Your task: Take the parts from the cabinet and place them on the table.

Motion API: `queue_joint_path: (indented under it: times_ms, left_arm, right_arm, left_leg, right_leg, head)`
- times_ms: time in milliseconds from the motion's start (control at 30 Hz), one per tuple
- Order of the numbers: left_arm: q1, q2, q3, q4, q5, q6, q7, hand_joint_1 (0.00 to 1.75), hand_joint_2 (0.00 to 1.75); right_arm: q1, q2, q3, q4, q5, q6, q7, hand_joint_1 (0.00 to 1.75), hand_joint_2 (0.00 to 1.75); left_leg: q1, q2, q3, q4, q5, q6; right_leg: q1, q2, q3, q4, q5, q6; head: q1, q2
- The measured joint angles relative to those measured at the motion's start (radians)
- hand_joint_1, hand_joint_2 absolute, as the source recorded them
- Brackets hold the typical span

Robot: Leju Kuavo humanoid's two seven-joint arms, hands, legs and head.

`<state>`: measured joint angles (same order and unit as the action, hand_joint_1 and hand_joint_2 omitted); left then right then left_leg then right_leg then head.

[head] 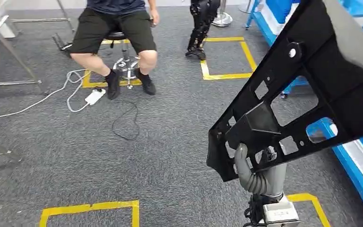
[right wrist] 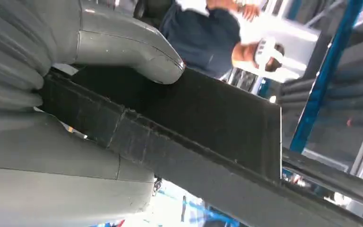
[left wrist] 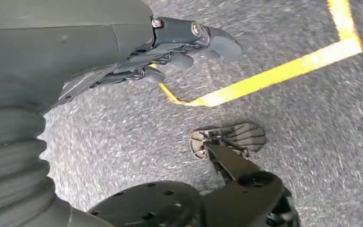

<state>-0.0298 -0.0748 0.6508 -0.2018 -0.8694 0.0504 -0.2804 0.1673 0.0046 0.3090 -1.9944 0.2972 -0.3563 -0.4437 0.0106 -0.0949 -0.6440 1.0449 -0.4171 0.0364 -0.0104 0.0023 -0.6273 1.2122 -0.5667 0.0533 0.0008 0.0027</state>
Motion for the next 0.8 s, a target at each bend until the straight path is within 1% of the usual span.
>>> queue_joint_path:
  times_ms: [33,67,100,133,167,200,233,267,300,333,367,400,433,467,500,533,567,600,633,667,700,733,767,800]
  left_arm:
    - [0.001,0.000,0.000,0.000,0.000,0.000,0.000,0.00,1.75]
    - [0.000,0.000,0.000,0.000,0.000,0.000,0.000,0.00,1.75]
    - [-0.001,0.000,0.000,0.000,0.000,0.000,0.001,0.00,1.75]
    - [-0.001,0.000,0.000,0.000,0.000,0.000,0.001,0.00,1.75]
    - [0.004,0.000,0.000,0.000,0.000,0.000,0.002,0.00,1.75]
    - [0.008,0.000,0.000,0.000,0.000,0.000,0.003,0.00,1.75]
    - [0.012,0.002,0.000,0.000,0.000,0.000,0.006,0.00,1.75]
    - [0.011,0.001,0.000,0.000,0.000,0.000,0.007,0.00,1.75]
    - [0.011,0.001,0.000,0.000,-0.001,0.000,0.010,0.00,1.75]
    - [0.008,0.001,0.000,0.000,-0.001,0.001,0.011,0.00,1.75]
    - [0.006,0.000,0.000,0.000,-0.001,0.001,0.012,0.00,1.75]
    - [0.006,-0.002,0.000,0.000,-0.002,0.001,0.012,0.00,1.75]
    - [0.006,-0.002,0.000,0.000,-0.002,0.001,0.013,0.00,1.75]
    - [0.008,-0.002,0.000,0.000,-0.002,0.001,0.014,0.00,1.75]
    - [0.008,-0.001,0.000,0.000,-0.002,0.002,0.015,0.00,1.75]
    - [0.008,-0.001,0.000,0.000,-0.002,0.002,0.015,0.00,1.75]
    - [0.006,0.000,0.000,0.000,-0.002,0.003,0.015,0.00,1.75]
    - [0.003,-0.001,0.000,0.000,-0.004,0.003,0.016,0.00,1.75]
    - [0.002,-0.001,0.000,0.000,-0.005,0.003,0.017,0.00,1.75]
    - [0.003,0.000,0.000,0.000,-0.005,0.003,0.018,0.00,1.75]
    - [0.004,0.000,0.000,0.000,-0.005,0.003,0.019,0.00,1.75]
    - [0.005,0.000,0.000,0.000,-0.007,0.003,0.020,0.00,1.75]
    - [0.005,-0.001,0.000,0.000,-0.007,0.003,0.020,0.00,1.75]
    - [0.004,0.000,0.000,0.000,-0.007,0.003,0.021,0.00,1.75]
  right_arm:
    - [0.000,0.000,0.000,0.000,0.000,0.000,0.000,1.75,1.75]
    - [0.000,0.000,0.000,0.000,0.000,0.000,0.000,1.75,1.75]
    - [0.000,0.000,0.000,0.000,0.000,0.000,0.000,1.75,1.75]
    - [0.000,0.000,0.000,0.000,0.001,0.000,0.000,1.75,1.75]
    - [0.000,0.000,0.000,0.000,0.000,0.000,0.000,1.75,1.75]
    - [-0.001,0.000,0.000,0.000,0.000,0.000,0.000,1.75,1.75]
    - [-0.001,0.001,0.000,0.000,0.001,0.000,0.000,1.75,1.75]
    - [-0.001,0.003,0.000,0.000,0.000,0.000,0.001,1.75,1.75]
    - [0.001,0.005,0.000,0.000,0.000,0.000,0.001,1.75,1.75]
    - [0.002,0.005,0.000,0.000,0.000,0.000,0.001,1.75,1.75]
    - [0.002,0.005,0.000,0.000,0.000,0.000,0.002,1.75,1.75]
    - [0.001,0.005,0.000,0.000,0.000,-0.001,0.002,1.75,1.75]
    - [0.001,0.006,0.000,0.000,0.000,-0.001,0.002,1.75,1.75]
    - [0.001,0.006,0.000,0.001,0.001,0.000,0.002,1.75,1.75]
    - [0.001,0.006,0.001,0.001,0.001,0.000,0.002,1.75,1.75]
    - [0.001,0.007,0.001,0.001,0.001,-0.001,0.002,1.75,1.75]
    - [0.000,0.008,0.000,0.001,0.001,-0.001,0.002,1.75,1.75]
    - [0.000,0.008,0.000,0.001,0.001,-0.001,0.002,1.75,1.75]
    - [-0.001,0.008,0.000,0.001,0.001,-0.001,0.003,1.75,1.75]
    - [-0.002,0.009,0.001,0.001,0.002,-0.001,0.003,1.75,1.75]
    - [-0.002,0.010,0.001,0.001,0.002,-0.001,0.003,1.75,1.75]
    - [-0.003,0.010,0.001,0.001,0.001,-0.001,0.003,1.75,1.75]
    - [-0.006,0.010,0.000,0.001,0.001,-0.002,0.004,1.75,1.75]
    - [-0.006,0.010,0.000,0.001,0.001,-0.002,0.005,1.75,1.75]
  left_leg:
    - [0.001,-0.015,0.000,0.000,0.003,-0.004]
    - [0.002,-0.029,-0.002,0.000,0.007,-0.009]
    - [-0.007,-0.042,-0.005,0.004,0.008,-0.015]
    - [-0.005,-0.049,-0.008,0.002,0.011,-0.020]
    - [-0.002,-0.057,-0.011,-0.004,0.016,-0.028]
    - [0.001,-0.067,-0.011,-0.011,0.021,-0.036]
    - [0.002,-0.072,-0.017,-0.010,0.027,-0.043]
    - [-0.002,-0.010,-0.025,0.008,0.009,-0.041]
    - [-0.006,0.042,-0.042,0.051,-0.029,-0.043]
    - [-0.005,0.070,-0.073,0.124,-0.074,-0.047]
    - [-0.002,0.081,-0.108,0.206,-0.113,-0.050]
    - [0.001,0.086,-0.137,0.274,-0.138,-0.054]
    - [0.003,0.088,-0.142,0.293,-0.138,-0.056]
    - [0.005,0.092,-0.124,0.269,-0.119,-0.058]
    - [0.006,0.098,-0.087,0.209,-0.089,-0.059]
    - [0.007,0.117,-0.034,0.119,-0.053,-0.059]
    - [0.007,0.153,0.018,0.038,-0.026,-0.058]
    - [-0.005,0.178,0.032,0.011,-0.040,-0.053]
    - [-0.003,0.159,0.028,0.006,-0.036,-0.041]
    - [-0.007,0.149,0.024,0.007,-0.036,-0.036]
    - [-0.011,0.135,0.020,0.007,-0.034,-0.030]
    - [-0.010,0.121,0.018,0.002,-0.031,-0.023]
    - [0.001,0.109,0.022,-0.003,-0.025,-0.015]
    - [0.002,0.098,0.020,-0.003,-0.023,-0.011]
  right_leg:
    - [-0.002,0.015,0.045,-0.092,0.036,0.007]
    - [-0.008,0.076,0.089,-0.178,0.061,0.008]
    - [-0.004,0.081,0.090,-0.194,0.060,-0.003]
    - [-0.003,0.066,0.087,-0.195,0.065,-0.010]
    - [0.003,0.060,0.087,-0.194,0.065,-0.017]
    - [0.007,0.049,0.096,-0.194,0.069,-0.024]
    - [-0.005,0.031,0.096,-0.206,0.080,-0.037]
    - [-0.008,0.018,0.099,-0.209,0.086,-0.043]
    - [-0.006,0.006,0.099,-0.209,0.087,-0.051]
    - [-0.003,-0.009,0.099,-0.209,0.086,-0.052]
    - [0.000,-0.026,0.098,-0.209,0.086,-0.053]
    - [0.002,-0.045,0.097,-0.209,0.085,-0.053]
    - [0.002,-0.058,0.097,-0.209,0.085,-0.053]
    - [0.002,-0.073,0.097,-0.209,0.084,-0.053]
    - [0.002,-0.086,0.098,-0.208,0.083,-0.053]
    - [0.002,-0.099,0.101,-0.208,0.080,-0.050]
    - [0.002,-0.110,0.105,-0.206,0.077,-0.045]
    - [0.015,-0.120,0.100,-0.202,0.071,-0.037]
    - [0.015,-0.131,0.106,-0.201,0.069,-0.033]
    - [0.015,-0.139,0.106,-0.204,0.070,-0.031]
    - [0.012,-0.151,0.108,-0.206,0.071,-0.027]
    - [0.013,-0.163,0.110,-0.206,0.069,-0.020]
    - [0.008,-0.131,0.097,-0.197,0.059,-0.012]
    - [0.006,-0.063,0.086,-0.160,0.035,-0.016]
  head:
    - [0.000,0.000]
    - [0.001,0.000]
    - [-0.001,0.000]
    - [-0.002,0.000]
    - [-0.002,0.000]
    - [-0.001,0.000]
    - [-0.001,0.000]
    - [-0.003,0.000]
    - [-0.008,0.000]
    - [-0.010,0.000]
    - [-0.008,0.000]
    - [-0.009,0.000]
    - [-0.009,0.000]
    - [-0.009,0.000]
    - [-0.010,0.000]
    - [-0.010,0.000]
    - [-0.010,0.000]
    - [-0.010,0.000]
    - [-0.002,0.000]
    - [-0.002,0.000]
    - [-0.002,0.000]
    - [-0.003,0.000]
    - [-0.003,0.000]
    - [-0.003,0.000]
